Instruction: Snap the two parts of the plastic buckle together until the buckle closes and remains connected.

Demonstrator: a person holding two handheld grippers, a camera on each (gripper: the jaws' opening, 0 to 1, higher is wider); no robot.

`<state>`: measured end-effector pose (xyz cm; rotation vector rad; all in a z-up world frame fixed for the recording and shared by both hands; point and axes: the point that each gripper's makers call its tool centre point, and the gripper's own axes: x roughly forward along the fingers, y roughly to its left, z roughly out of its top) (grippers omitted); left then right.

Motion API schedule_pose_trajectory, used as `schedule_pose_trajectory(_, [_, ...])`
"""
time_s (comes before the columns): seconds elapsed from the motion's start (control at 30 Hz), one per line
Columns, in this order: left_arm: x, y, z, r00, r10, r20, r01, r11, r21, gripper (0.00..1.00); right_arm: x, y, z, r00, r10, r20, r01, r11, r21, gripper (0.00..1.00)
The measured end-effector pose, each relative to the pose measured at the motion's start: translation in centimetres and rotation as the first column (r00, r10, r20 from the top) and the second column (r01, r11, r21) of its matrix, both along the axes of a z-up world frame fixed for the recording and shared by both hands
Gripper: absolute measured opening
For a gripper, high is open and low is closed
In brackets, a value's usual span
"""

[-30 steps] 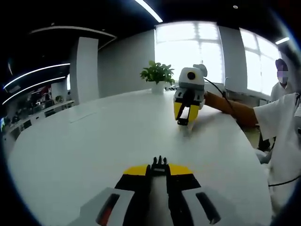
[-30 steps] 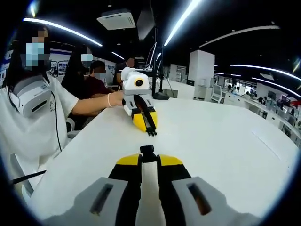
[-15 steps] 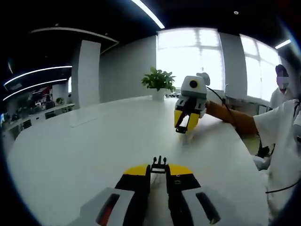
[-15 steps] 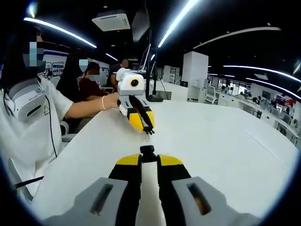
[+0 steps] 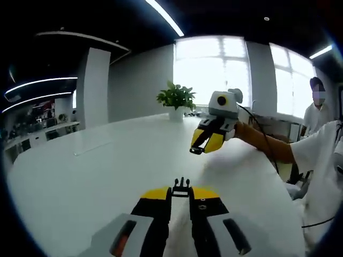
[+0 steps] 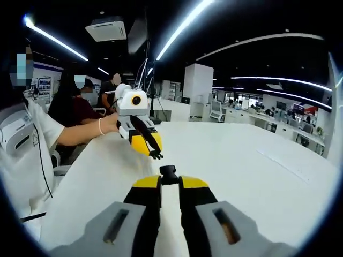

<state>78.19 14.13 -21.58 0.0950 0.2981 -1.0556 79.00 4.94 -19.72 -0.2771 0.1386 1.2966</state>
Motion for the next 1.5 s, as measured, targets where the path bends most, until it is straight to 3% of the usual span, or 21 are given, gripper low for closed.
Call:
schedule_pose_trajectory(0.27, [1.7, -0.7, 0.8, 0.999, -0.016, 0.034, 0.016, 1.0, 0.013, 0.12, 0.9, -0.1, 0.6, 0.998, -0.06, -0.023, 0.061, 0.997, 0.037, 0.12])
schedule_pose_trajectory(0.37, [1.1, -0.9, 0.8, 0.998, -0.04, 0.046, 0.041, 0.999, -0.027, 0.12, 0.8, 0.6, 1.2, 0.999, -0.04, 0.021, 0.04, 0.998, 0.039, 0.12])
schedule_pose_trajectory(0.43, [0.4, -1.0, 0.8, 0.995, -0.068, 0.07, 0.068, 0.998, 0.001, 0.12, 0.8, 1.2, 1.8, 0.999, -0.031, 0.018, 0.03, 0.998, 0.047, 0.12])
schedule_pose_trajectory(0.57, [0.3, -0.5, 1.1, 0.997, -0.036, 0.068, 0.039, 0.998, -0.042, 0.12, 1.2, 2.6, 2.4, 0.999, -0.035, 0.02, 0.033, 0.997, 0.072, 0.12])
schedule_pose_trajectory(0.63, [0.4, -0.2, 1.0, 0.997, -0.016, 0.075, 0.019, 0.999, -0.041, 0.12, 1.2, 3.1, 2.1, 1.0, -0.021, 0.01, 0.02, 0.995, 0.093, 0.12])
schedule_pose_trajectory(0.67, [0.4, 0.0, 0.9, 0.997, -0.008, 0.076, 0.012, 0.999, -0.042, 0.12, 0.9, 3.1, 1.4, 1.0, -0.004, 0.01, 0.003, 0.998, 0.059, 0.12])
schedule_pose_trajectory(0.7, [0.3, 0.0, 0.9, 0.997, -0.007, 0.078, 0.01, 0.999, -0.037, 0.12, 0.6, 3.1, 1.3, 0.998, 0.018, 0.064, -0.021, 0.999, 0.041, 0.12])
schedule_pose_trajectory(0.77, [0.1, 0.0, 1.0, 0.995, -0.016, 0.098, 0.019, 0.999, -0.03, 0.12, 0.2, 2.9, 1.2, 0.999, 0.037, 0.022, -0.038, 0.997, 0.073, 0.12])
schedule_pose_trajectory(0.93, [-0.8, -0.5, 1.0, 0.99, -0.05, 0.13, 0.052, 0.999, -0.011, 0.12, 0.2, 3.1, 0.5, 0.999, 0.046, 0.003, -0.046, 0.997, 0.067, 0.12])
schedule_pose_trajectory(1.5, [-1.3, -0.5, 0.2, 0.99, -0.079, 0.116, 0.078, 0.997, 0.008, 0.12, -1.5, 4.4, -1.1, 0.991, 0.131, -0.01, -0.131, 0.991, 0.02, 0.12])
